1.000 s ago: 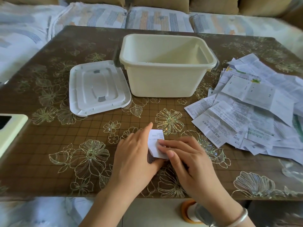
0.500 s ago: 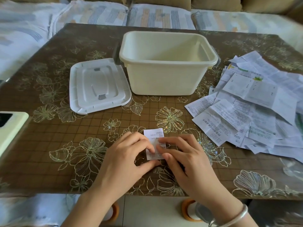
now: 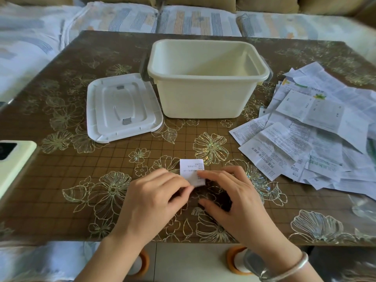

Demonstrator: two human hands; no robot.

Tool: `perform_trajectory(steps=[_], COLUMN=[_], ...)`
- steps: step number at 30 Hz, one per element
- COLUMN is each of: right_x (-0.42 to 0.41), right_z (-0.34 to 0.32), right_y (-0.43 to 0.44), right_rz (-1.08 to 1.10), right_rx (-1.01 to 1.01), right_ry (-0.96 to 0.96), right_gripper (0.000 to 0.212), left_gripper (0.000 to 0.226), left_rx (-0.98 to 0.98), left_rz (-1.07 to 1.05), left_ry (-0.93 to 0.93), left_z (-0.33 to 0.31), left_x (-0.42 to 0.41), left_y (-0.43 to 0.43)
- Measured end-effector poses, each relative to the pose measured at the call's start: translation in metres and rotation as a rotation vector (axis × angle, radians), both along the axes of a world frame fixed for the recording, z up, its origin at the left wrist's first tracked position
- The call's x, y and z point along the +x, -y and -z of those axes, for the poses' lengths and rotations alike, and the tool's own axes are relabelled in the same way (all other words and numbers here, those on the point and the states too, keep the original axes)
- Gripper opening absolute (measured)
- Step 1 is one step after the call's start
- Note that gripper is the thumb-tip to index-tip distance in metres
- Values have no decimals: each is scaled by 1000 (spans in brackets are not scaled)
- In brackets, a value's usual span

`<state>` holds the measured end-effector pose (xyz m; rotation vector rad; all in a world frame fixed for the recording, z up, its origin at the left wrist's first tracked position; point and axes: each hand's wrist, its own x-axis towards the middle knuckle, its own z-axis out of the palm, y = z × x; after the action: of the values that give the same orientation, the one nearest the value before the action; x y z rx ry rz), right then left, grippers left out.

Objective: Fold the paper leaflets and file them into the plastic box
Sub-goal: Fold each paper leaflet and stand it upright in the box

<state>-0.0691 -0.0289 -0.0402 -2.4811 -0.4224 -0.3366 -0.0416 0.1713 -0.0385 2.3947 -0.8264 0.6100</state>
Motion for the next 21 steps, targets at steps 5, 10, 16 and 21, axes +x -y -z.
perform_trajectory(steps=[5, 10, 16, 21], right_x=[1, 2, 14, 15], right_z=[-1, -4, -8, -9], right_y=[-2, -3, -20, -20], right_rz=[38, 123, 266, 270], right_rx=[27, 184, 124, -32], right_ry=[6, -22, -5, 2], right_gripper=[40, 29, 25, 37], left_gripper=[20, 23, 20, 12], left_rx=[-115, -138, -30, 16], left_rz=[-97, -120, -241, -281], left_ry=[-82, -132, -150, -200], left_z=[-6, -7, -8, -6], left_x=[3, 6, 17, 19], left_y=[3, 10, 18, 20])
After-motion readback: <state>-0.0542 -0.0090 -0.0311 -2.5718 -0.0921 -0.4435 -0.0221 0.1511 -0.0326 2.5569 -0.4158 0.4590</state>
